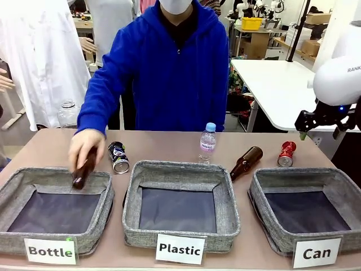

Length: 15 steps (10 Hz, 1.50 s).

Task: Sort the can waste into the basket.
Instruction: Pick up the can waste from the table and place it in the right Fabric basket.

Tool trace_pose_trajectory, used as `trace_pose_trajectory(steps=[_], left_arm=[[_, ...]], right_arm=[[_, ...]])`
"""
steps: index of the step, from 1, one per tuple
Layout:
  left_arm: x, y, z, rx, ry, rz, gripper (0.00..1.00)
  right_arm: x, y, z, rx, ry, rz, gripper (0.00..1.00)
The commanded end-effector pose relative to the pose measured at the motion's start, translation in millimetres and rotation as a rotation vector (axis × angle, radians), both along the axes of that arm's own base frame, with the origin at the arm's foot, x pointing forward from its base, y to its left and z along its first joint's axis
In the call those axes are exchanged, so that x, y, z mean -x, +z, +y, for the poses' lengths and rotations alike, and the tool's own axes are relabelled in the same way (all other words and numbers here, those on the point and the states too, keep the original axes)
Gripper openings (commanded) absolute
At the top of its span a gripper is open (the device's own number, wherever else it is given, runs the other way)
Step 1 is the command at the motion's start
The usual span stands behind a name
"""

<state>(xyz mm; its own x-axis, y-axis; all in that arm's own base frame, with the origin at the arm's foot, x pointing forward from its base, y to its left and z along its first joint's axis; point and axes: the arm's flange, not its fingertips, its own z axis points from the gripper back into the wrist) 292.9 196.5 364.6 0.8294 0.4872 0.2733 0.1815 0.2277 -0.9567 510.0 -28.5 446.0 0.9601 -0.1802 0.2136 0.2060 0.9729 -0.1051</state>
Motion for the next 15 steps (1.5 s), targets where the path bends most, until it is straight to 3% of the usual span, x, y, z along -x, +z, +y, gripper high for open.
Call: trace_pose_trajectory(steps=[1, 3, 5, 7, 10, 12, 15], left_arm=[[-0.1, 0.0, -0.2, 0.000, -0.001, 0.000, 1.00], [47.1, 78.6, 35.1, 0.300, 0.009, -0.036, 1.00], [74.0, 109.1, 76.1, 0.354, 0.037, -0.114, 1.00], [99.4, 114.0, 103.1, 0.416, 0.079, -0.156, 1.00], [98.5, 113.4, 100.7, 0.394, 0.079, -0.158, 1.00], [76.3, 109.3, 69.8, 0.345, -0.005, -0.105, 1.00], [52.0, 86.8, 10.7, 0.224, -0.172, 0.033, 1.00]], right_arm=[[-14.6, -8.5, 1.7, -0.046, -0.093, -0.016, 1.00], [-19.7, -17.0, -0.5, -0.058, -0.127, -0.004, 1.00], [-29.2, -23.9, -4.6, -0.084, -0.151, -0.004, 1.00], [-37.1, -28.9, -9.6, -0.132, -0.178, -0.021, 1.00], [-46.2, -32.3, -9.6, -0.187, -0.301, -0.019, 1.00], [-58.2, -36.8, -4.6, -0.244, -0.394, -0.025, 1.00], [-69.0, -45.5, 3.6, -0.230, -0.383, -0.029, 1.00]])
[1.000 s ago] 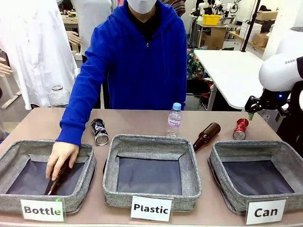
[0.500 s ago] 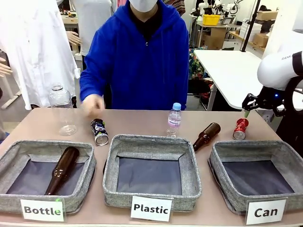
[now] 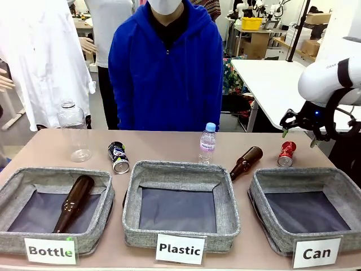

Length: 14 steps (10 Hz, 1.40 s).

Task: Sort the can waste into the basket.
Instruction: Pick up the can waste from the table and place it in the right Fabric basket.

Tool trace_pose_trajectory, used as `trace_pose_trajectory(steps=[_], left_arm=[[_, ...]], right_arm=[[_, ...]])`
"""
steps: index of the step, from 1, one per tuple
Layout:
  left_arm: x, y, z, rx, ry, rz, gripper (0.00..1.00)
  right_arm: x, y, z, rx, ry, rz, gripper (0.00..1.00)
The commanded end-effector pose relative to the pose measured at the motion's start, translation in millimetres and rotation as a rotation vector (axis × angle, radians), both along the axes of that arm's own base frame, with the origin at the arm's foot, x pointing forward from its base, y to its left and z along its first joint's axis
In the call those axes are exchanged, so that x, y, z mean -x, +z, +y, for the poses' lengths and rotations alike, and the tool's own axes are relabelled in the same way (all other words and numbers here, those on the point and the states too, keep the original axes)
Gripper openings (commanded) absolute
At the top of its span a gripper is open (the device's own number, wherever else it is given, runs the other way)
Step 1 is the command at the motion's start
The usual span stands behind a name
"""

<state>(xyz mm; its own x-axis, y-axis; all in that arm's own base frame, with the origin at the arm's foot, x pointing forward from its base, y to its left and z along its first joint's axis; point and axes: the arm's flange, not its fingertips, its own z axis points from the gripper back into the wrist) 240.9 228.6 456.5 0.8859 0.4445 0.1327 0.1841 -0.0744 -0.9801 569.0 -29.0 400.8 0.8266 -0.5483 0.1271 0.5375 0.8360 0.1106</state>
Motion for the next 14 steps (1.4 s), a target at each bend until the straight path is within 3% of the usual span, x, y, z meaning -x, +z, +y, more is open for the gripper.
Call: trace_pose_trajectory(steps=[1, 3, 4, 5, 6, 8, 12, 13, 14], left_arm=[[-10.0, -18.3, -58.0, -0.145, -0.150, 0.062, 1.00], [-18.4, -44.1, -111.8, -0.272, -0.267, 0.113, 1.00], [-25.3, -56.7, -125.1, -0.333, -0.289, 0.133, 1.00], [-34.7, -74.0, -135.5, -0.433, -0.236, 0.185, 1.00], [-39.9, -40.3, -98.1, -0.268, -0.269, 0.141, 1.00], [-39.9, -40.3, -98.1, -0.268, -0.269, 0.141, 1.00], [-39.9, -40.3, -98.1, -0.268, -0.269, 0.141, 1.00], [-39.9, -40.3, -98.1, -0.268, -0.269, 0.141, 1.00], [-39.9, -40.3, -98.1, -0.268, -0.269, 0.141, 1.00]], right_arm=[[-17.6, -6.1, 6.0, 0.029, -0.017, -0.039, 1.00], [-31.2, -23.1, 5.4, 0.088, -0.024, -0.050, 1.00], [-37.8, -30.9, 4.7, 0.117, -0.022, -0.059, 1.00], [-43.3, -40.1, 4.6, 0.138, -0.002, -0.054, 1.00], [-47.4, -49.6, 2.2, 0.150, -0.002, -0.043, 1.00], [-55.9, -64.3, -2.4, 0.167, 0.019, -0.091, 1.00], [-63.0, -80.4, -9.0, 0.108, 0.035, -0.038, 1.00], [-63.6, -82.3, -8.1, 0.092, 0.033, -0.019, 0.43], [-63.8, -83.0, -7.4, 0.095, 0.028, -0.005, 0.42]])
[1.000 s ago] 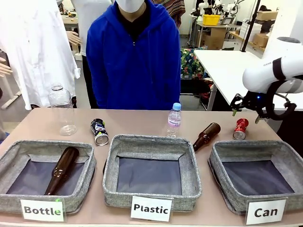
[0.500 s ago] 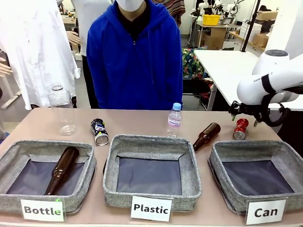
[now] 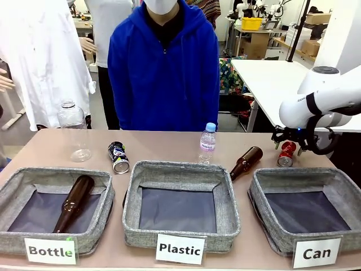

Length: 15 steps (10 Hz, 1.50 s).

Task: Sort the can waste into the basket.
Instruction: Pick up the can waste from the table and place it in the right Fabric basket.

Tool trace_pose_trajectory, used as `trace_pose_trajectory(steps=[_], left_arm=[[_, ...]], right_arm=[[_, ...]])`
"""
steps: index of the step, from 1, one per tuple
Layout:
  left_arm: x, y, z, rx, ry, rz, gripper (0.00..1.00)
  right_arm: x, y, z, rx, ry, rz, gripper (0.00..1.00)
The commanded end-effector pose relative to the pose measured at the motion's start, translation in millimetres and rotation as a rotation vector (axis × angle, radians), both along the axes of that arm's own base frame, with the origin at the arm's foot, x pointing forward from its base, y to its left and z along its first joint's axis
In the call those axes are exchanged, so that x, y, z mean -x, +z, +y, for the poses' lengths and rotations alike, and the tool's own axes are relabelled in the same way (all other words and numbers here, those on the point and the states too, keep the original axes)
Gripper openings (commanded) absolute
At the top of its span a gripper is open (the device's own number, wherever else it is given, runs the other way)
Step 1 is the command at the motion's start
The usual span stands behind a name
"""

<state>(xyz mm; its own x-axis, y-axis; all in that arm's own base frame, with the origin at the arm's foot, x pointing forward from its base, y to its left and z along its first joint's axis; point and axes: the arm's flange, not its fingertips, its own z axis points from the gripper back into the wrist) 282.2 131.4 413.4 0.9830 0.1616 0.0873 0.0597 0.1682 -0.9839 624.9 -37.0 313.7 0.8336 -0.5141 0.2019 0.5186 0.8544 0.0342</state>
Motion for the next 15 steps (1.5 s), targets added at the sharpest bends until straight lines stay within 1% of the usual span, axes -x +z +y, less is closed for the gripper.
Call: trace_pose_trajectory(steps=[1, 3, 4, 5, 6, 8, 9, 10, 11, 12, 13, 14, 15], left_arm=[[1.5, 2.8, -1.0, 0.008, -0.002, 0.005, 1.00], [1.5, 2.8, -1.0, 0.008, -0.002, 0.005, 1.00], [1.5, 2.8, -1.0, 0.008, -0.002, 0.005, 1.00], [1.5, 2.8, -1.0, 0.008, -0.002, 0.005, 1.00], [1.5, 2.8, -1.0, 0.008, -0.002, 0.005, 1.00], [1.5, 2.8, -1.0, 0.008, -0.002, 0.005, 1.00], [1.5, 2.8, -1.0, 0.008, -0.002, 0.005, 1.00], [1.5, 2.8, -1.0, 0.008, -0.002, 0.005, 1.00], [1.5, 2.8, -1.0, 0.008, -0.002, 0.005, 1.00], [1.5, 2.8, -1.0, 0.008, -0.002, 0.005, 1.00], [1.5, 2.8, -1.0, 0.008, -0.002, 0.005, 1.00], [1.5, 2.8, -1.0, 0.008, -0.002, 0.005, 1.00], [1.5, 2.8, -1.0, 0.008, -0.002, 0.005, 1.00]], right_arm=[[-7.5, 3.9, 1.2, -0.010, 0.010, 0.030, 0.00], [-9.2, 5.8, 4.0, -0.012, 0.007, 0.044, 0.00], [-9.6, 8.4, 6.1, -0.002, 0.002, 0.048, 0.16], [-9.2, 10.0, 6.9, 0.008, -0.002, 0.055, 0.06], [-8.8, 12.5, 7.1, 0.015, -0.008, 0.057, 0.00], [1.6, 28.1, 8.2, 0.008, 0.007, 0.037, 0.00], [16.9, 49.5, 9.1, 0.004, 0.028, 0.001, 0.00], [39.6, 81.0, 9.3, -0.009, 0.074, -0.036, 0.00], [70.5, 115.9, 11.1, -0.032, 0.211, -0.039, 0.00], [105.5, 145.5, 13.4, -0.009, 0.367, -0.045, 0.00], [144.5, 170.4, 17.2, -0.012, 0.537, -0.010, 0.00], [174.1, 180.9, 21.5, -0.045, 0.681, 0.002, 0.00], [201.7, 183.9, 26.4, -0.048, 0.849, 0.014, 0.00]])
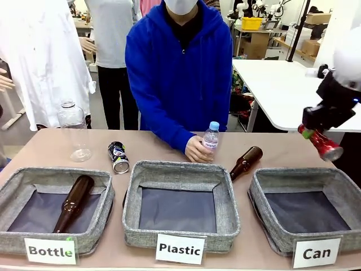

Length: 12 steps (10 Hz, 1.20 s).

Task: Sort the can waste into the basket.
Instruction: Pick up the can waste from the table and place it in the right Fabric basket.

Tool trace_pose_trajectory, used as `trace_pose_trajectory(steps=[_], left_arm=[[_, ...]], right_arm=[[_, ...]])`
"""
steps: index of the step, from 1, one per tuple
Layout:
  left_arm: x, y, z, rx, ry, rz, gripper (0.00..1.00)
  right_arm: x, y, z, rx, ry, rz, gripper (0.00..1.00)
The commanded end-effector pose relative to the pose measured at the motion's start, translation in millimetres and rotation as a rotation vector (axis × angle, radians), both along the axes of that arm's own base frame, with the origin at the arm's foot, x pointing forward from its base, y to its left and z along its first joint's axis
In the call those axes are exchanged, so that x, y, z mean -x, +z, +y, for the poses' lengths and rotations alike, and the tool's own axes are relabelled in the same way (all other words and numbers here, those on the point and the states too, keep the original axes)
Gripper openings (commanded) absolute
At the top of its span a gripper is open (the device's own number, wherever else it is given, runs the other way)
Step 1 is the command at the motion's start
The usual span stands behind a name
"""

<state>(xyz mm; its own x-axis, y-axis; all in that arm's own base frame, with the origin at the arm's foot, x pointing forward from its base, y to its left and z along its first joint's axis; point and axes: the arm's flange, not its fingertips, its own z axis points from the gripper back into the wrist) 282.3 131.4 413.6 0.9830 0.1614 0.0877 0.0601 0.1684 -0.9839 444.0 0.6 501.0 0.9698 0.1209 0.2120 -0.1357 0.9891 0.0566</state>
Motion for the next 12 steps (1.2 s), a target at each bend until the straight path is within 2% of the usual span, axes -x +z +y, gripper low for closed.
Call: trace_pose_trajectory(steps=[1, 2, 3, 4, 6, 8, 12], left_arm=[[1.5, 2.6, -1.0, 0.009, -0.002, 0.005, 1.00], [1.5, 2.6, -1.0, 0.009, -0.002, 0.005, 1.00], [1.5, 2.6, -1.0, 0.009, -0.002, 0.005, 1.00], [1.5, 2.6, -1.0, 0.009, -0.002, 0.005, 1.00], [1.5, 2.6, -1.0, 0.009, -0.002, 0.005, 1.00], [1.5, 2.6, -1.0, 0.009, -0.002, 0.005, 1.00], [1.5, 2.6, -1.0, 0.009, -0.002, 0.005, 1.00]], right_arm=[[46.6, -4.2, -6.0, -0.016, 0.367, 0.062, 0.00], [71.8, -8.4, -2.6, 0.029, 0.660, 0.079, 0.00], [86.8, -11.6, -3.0, 0.046, 0.886, 0.051, 0.00], [95.5, -14.4, -2.7, 0.063, 0.977, -0.005, 0.00], [98.7, -19.3, -1.1, 0.098, 1.026, -0.095, 0.00], [101.1, -22.5, -4.4, 0.109, 1.146, -0.198, 0.00], [100.0, -24.5, -8.8, 0.100, 1.181, -0.245, 0.00]])
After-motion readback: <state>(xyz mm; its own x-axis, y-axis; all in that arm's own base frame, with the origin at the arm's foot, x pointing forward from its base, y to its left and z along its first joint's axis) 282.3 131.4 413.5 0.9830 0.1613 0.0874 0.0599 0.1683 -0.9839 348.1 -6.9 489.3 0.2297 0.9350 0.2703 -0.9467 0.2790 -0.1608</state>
